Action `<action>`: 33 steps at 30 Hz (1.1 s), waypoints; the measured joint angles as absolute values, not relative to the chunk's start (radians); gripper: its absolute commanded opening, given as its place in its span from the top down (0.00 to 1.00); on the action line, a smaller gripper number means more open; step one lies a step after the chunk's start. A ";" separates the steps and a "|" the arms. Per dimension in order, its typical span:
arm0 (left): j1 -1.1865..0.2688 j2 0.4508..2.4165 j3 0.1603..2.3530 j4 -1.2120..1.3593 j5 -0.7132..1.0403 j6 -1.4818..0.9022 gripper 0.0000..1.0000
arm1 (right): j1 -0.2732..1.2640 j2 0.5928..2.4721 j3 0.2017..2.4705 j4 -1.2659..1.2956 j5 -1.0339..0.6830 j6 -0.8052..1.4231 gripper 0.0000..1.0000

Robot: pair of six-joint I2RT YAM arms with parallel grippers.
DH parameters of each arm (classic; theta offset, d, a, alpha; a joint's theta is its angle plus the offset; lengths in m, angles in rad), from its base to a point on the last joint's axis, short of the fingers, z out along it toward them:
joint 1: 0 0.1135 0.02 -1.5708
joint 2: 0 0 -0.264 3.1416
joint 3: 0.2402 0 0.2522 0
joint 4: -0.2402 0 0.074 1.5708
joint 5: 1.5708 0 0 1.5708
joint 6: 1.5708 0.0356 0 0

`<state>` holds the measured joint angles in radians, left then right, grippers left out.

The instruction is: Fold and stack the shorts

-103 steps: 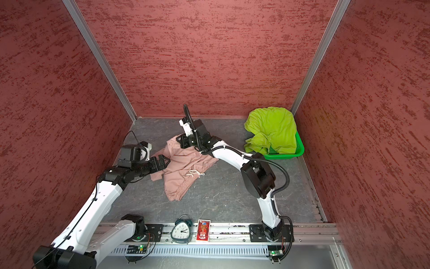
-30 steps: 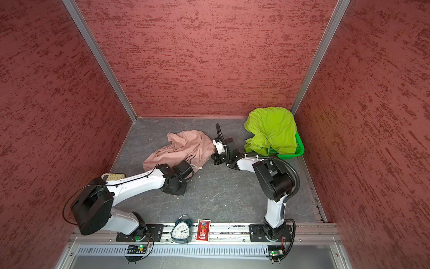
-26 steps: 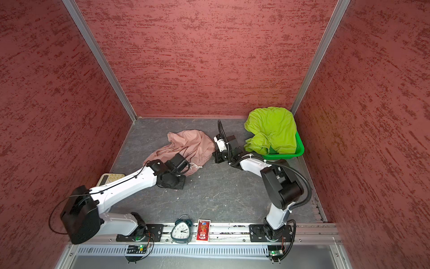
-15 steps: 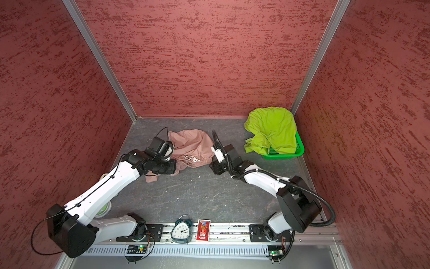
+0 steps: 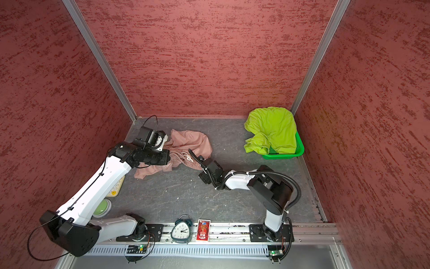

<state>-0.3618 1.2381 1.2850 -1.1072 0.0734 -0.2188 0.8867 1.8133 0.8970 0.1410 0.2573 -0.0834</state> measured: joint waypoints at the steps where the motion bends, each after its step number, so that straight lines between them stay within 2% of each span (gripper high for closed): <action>1: -0.355 1.238 1.285 -1.110 0.074 -0.216 1.00 | 0.893 1.831 0.907 0.157 0.273 -0.097 0.19; 8: -0.295 1.237 1.285 -1.128 0.098 -0.195 1.00 | 0.972 1.869 0.917 0.297 0.374 -0.199 0.22; 14: -0.257 1.237 1.285 -1.130 0.122 -0.174 1.00 | 0.994 1.915 0.918 0.425 0.441 -0.264 0.37; 17: -0.249 1.237 1.293 -1.134 0.126 -0.165 1.00 | 0.994 1.958 0.926 0.430 0.443 -0.286 0.53; 21: -0.242 1.236 1.317 -1.145 0.126 -0.156 1.00 | 0.992 1.974 0.947 0.410 0.442 -0.295 0.85; 23: -0.237 1.236 1.332 -1.151 0.121 -0.147 1.00 | 0.987 1.959 0.958 0.385 0.434 -0.284 0.93; 24: -0.235 1.236 1.342 -1.155 0.115 -0.142 1.00 | 0.985 1.943 0.963 0.363 0.424 -0.279 0.93; 25: -0.231 1.236 1.353 -1.158 0.108 -0.138 1.00 | 0.979 1.919 0.970 0.323 0.403 -0.268 0.88; 26: -0.229 1.236 1.361 -1.160 0.103 -0.133 1.00 | 0.971 1.897 0.981 0.282 0.378 -0.260 0.81; 28: -0.220 1.236 1.380 -1.162 0.097 -0.121 1.00 | 0.939 1.841 1.026 0.169 0.300 -0.230 0.54; 31: -0.210 1.237 1.398 -1.162 0.092 -0.106 1.00 | 0.903 1.766 1.076 0.069 0.215 -0.208 0.32; 33: -0.208 1.240 1.404 -1.161 0.092 -0.097 1.00 | 0.890 1.716 1.069 0.042 0.178 -0.208 0.25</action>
<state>-0.2085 1.2400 1.4036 -1.1606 0.0917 -0.0975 0.8898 1.7164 1.0687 0.0422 0.1776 -0.2077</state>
